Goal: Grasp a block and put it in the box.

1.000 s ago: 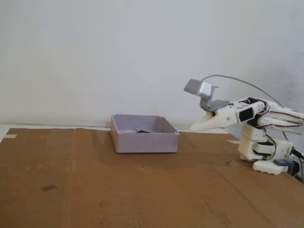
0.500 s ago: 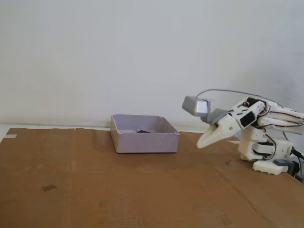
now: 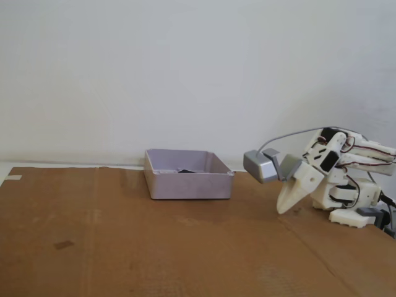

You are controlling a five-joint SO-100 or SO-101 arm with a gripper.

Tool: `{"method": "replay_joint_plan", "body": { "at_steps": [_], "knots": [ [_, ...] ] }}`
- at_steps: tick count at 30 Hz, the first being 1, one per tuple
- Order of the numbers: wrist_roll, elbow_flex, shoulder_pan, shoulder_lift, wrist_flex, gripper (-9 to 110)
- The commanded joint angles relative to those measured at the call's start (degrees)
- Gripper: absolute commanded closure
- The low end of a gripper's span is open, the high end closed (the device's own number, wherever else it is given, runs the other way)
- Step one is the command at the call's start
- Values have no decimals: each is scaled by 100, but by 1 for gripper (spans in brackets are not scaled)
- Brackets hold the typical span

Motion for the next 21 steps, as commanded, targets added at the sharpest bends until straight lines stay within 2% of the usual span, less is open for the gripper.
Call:
{"method": "replay_joint_plan", "body": {
  "at_steps": [1, 8, 21],
  "knots": [
    [-35, 255, -44, 158, 272, 101],
    [-44, 255, -44, 158, 1591, 101],
    [-272, 255, 18, 158, 1591, 101]
  ]
}}
